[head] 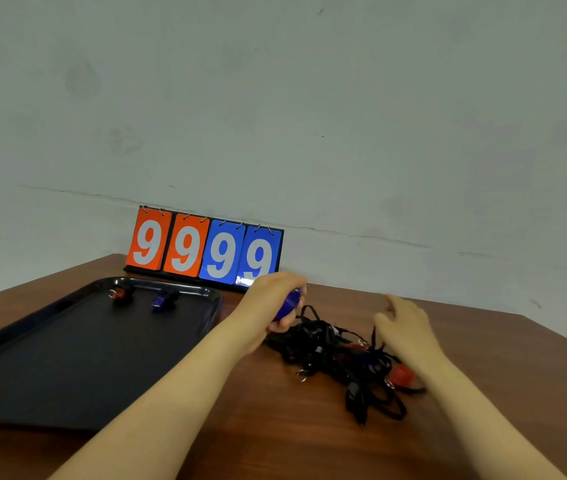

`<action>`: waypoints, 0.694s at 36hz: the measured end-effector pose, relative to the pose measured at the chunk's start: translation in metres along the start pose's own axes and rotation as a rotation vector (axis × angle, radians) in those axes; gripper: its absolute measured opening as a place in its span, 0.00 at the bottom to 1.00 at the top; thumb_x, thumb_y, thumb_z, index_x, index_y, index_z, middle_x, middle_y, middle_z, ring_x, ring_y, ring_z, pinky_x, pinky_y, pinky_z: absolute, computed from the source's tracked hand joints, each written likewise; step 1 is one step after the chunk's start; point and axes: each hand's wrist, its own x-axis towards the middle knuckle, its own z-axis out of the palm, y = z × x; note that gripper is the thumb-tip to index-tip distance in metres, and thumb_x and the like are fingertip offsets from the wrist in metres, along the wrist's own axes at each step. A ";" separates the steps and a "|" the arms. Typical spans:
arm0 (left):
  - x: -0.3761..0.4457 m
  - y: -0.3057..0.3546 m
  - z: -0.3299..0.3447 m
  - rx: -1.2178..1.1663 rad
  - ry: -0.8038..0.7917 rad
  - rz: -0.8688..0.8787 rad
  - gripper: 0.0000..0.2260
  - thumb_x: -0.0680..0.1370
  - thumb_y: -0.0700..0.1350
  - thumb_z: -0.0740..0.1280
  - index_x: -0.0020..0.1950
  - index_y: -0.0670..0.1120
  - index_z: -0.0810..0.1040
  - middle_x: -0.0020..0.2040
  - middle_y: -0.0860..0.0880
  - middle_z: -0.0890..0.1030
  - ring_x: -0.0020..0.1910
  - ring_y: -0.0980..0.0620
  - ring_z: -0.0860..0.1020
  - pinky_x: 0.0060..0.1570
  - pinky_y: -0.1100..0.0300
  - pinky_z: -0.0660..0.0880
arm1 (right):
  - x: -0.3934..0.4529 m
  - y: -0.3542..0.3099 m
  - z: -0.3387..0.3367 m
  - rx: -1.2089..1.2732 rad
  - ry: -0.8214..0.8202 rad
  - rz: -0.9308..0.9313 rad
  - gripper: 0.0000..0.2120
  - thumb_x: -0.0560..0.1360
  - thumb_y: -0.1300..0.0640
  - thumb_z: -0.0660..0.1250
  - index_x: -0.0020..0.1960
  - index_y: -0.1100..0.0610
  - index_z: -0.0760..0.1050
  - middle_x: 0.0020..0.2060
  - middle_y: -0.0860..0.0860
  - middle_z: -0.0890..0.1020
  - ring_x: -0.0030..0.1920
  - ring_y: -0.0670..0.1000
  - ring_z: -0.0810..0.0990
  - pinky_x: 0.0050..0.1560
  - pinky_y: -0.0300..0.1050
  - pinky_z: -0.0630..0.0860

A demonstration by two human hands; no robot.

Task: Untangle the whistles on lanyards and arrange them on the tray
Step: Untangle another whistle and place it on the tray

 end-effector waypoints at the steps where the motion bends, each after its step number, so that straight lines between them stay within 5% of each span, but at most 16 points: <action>1: -0.002 0.003 -0.001 -0.066 -0.059 -0.007 0.10 0.79 0.42 0.61 0.38 0.42 0.72 0.31 0.47 0.72 0.19 0.56 0.64 0.18 0.67 0.58 | -0.005 -0.004 0.005 0.007 -0.009 -0.067 0.27 0.77 0.58 0.59 0.75 0.56 0.61 0.71 0.53 0.68 0.73 0.52 0.62 0.70 0.51 0.63; 7: -0.012 0.016 0.001 -0.248 -0.316 -0.005 0.11 0.79 0.44 0.60 0.37 0.44 0.70 0.31 0.50 0.70 0.19 0.58 0.61 0.21 0.66 0.54 | -0.039 -0.042 0.032 0.160 -0.253 -0.551 0.20 0.78 0.54 0.63 0.68 0.41 0.68 0.62 0.38 0.73 0.63 0.32 0.66 0.68 0.33 0.61; 9: -0.014 0.019 0.001 -0.262 -0.364 0.003 0.11 0.77 0.45 0.61 0.36 0.44 0.70 0.31 0.50 0.69 0.19 0.58 0.61 0.20 0.66 0.54 | -0.046 -0.050 0.045 0.049 -0.394 -0.639 0.19 0.78 0.49 0.63 0.68 0.41 0.68 0.59 0.36 0.74 0.62 0.32 0.68 0.65 0.31 0.63; 12: -0.013 0.019 -0.003 -0.250 -0.374 -0.003 0.10 0.76 0.46 0.62 0.37 0.44 0.70 0.31 0.50 0.70 0.20 0.58 0.61 0.21 0.66 0.54 | -0.044 -0.048 0.057 -0.149 -0.409 -0.645 0.21 0.78 0.43 0.61 0.68 0.48 0.70 0.57 0.43 0.78 0.58 0.44 0.74 0.62 0.44 0.71; 16: -0.010 0.016 -0.008 -0.270 -0.340 -0.023 0.09 0.75 0.46 0.63 0.38 0.44 0.70 0.31 0.50 0.69 0.20 0.58 0.62 0.20 0.67 0.56 | -0.036 -0.039 0.054 -0.094 -0.401 -0.571 0.12 0.78 0.46 0.62 0.60 0.46 0.76 0.45 0.44 0.81 0.45 0.42 0.78 0.48 0.38 0.74; 19: -0.009 0.015 -0.011 -0.300 -0.324 -0.023 0.08 0.74 0.46 0.64 0.37 0.44 0.70 0.31 0.50 0.69 0.20 0.58 0.62 0.20 0.67 0.56 | -0.030 -0.030 0.050 -0.099 -0.419 -0.497 0.16 0.77 0.42 0.63 0.62 0.46 0.71 0.39 0.45 0.78 0.38 0.42 0.76 0.40 0.37 0.71; 25: -0.005 0.011 -0.016 -0.298 -0.255 -0.031 0.08 0.75 0.46 0.64 0.38 0.44 0.71 0.31 0.50 0.69 0.20 0.58 0.62 0.19 0.67 0.56 | -0.026 -0.027 0.043 -0.133 -0.531 -0.469 0.14 0.76 0.39 0.63 0.56 0.44 0.78 0.37 0.44 0.77 0.37 0.42 0.74 0.40 0.39 0.71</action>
